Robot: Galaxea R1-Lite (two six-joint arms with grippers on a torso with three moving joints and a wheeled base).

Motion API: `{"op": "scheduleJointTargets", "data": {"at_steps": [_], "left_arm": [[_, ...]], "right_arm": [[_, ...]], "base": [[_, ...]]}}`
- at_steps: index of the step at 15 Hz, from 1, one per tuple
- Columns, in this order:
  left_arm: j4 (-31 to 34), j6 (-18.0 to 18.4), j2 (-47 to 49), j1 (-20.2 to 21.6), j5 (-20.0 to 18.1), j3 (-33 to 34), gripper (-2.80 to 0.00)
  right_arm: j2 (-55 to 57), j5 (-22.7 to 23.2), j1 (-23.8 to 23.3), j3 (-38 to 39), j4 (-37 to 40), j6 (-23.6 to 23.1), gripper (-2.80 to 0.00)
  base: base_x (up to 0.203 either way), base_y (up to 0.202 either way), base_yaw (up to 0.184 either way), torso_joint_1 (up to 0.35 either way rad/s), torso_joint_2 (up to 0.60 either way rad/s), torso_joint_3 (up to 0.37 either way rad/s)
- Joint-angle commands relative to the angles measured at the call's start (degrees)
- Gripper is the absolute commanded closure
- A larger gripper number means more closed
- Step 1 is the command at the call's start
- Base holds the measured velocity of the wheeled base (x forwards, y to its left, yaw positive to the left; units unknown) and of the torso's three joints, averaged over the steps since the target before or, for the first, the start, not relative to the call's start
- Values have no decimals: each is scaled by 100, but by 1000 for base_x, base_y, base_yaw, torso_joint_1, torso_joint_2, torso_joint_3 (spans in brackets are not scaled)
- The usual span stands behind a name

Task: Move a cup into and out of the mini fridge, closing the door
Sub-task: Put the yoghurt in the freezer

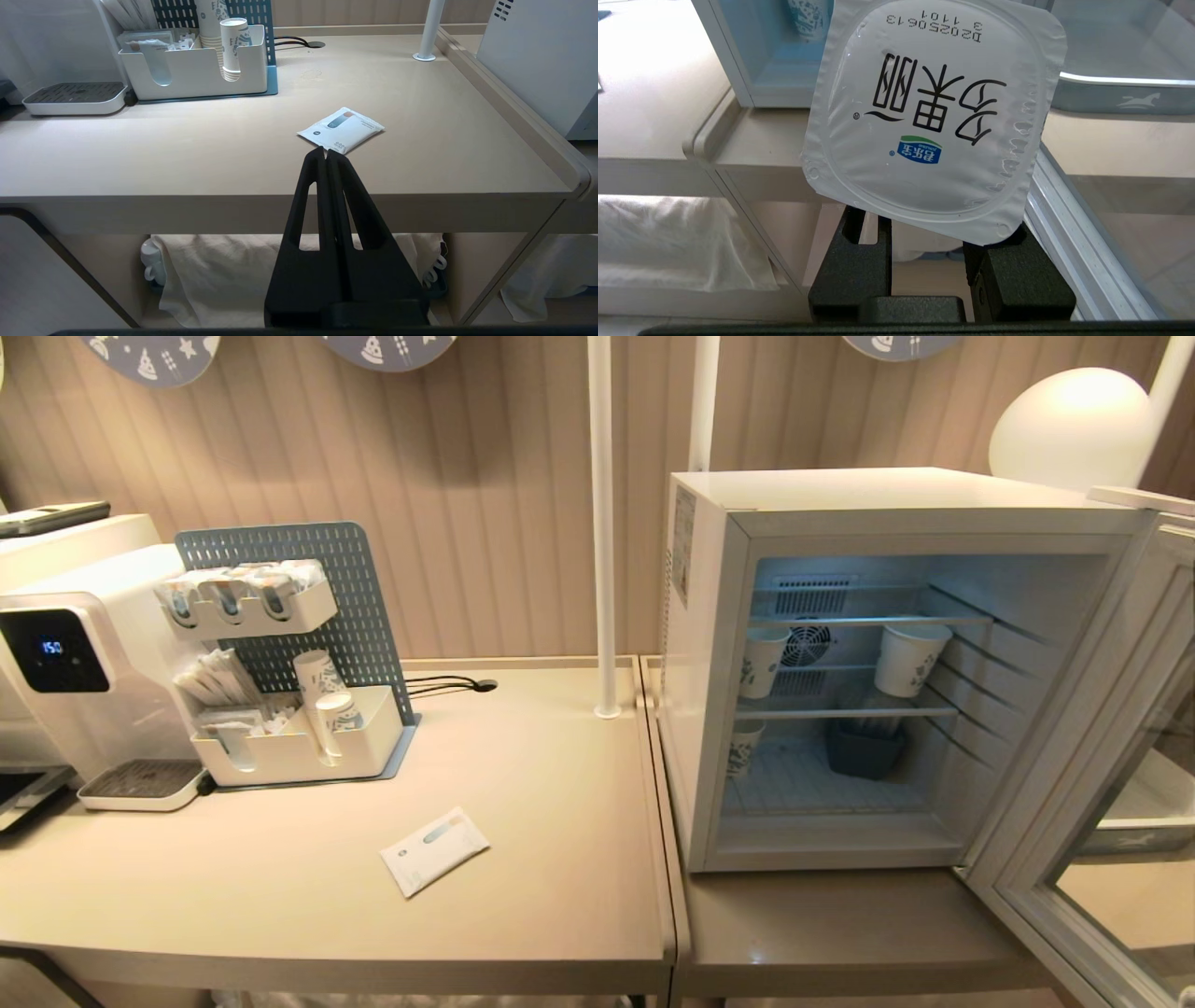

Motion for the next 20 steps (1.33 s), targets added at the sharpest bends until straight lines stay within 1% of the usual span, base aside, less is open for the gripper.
{"op": "scheduleJointTargets", "data": {"at_steps": [1, 2, 4, 7, 12, 20], "left_arm": [[0, 0, 9, 4, -2, 1, 0], [0, 0, 9, 4, -2, 1, 0], [0, 0, 9, 3, -2, 1, 0], [0, 18, 9, -3, -2, 1, 0], [0, 18, 9, 4, -2, 1, 0], [8, 44, 9, 4, -2, 1, 0]], "right_arm": [[145, 12, 3, -9, 5, -60, 0], [145, 27, 5, -8, -34, -200, 0], [91, 31, 6, 7, -76, -222, 0], [-474, 31, 6, 35, -163, -232, 0], [-619, 31, -3, 37, -180, -232, 0], [-534, 31, 6, 37, -171, -232, 0]], "base": [[0, 0, 0, 0, 0, 0], [0, 0, 0, 0, 0, 0], [0, 0, 0, 0, 0, 0], [0, 0, 0, 0, 0, 0], [0, 0, 0, 0, 0, 0], [0, 0, 0, 0, 0, 0]]}}
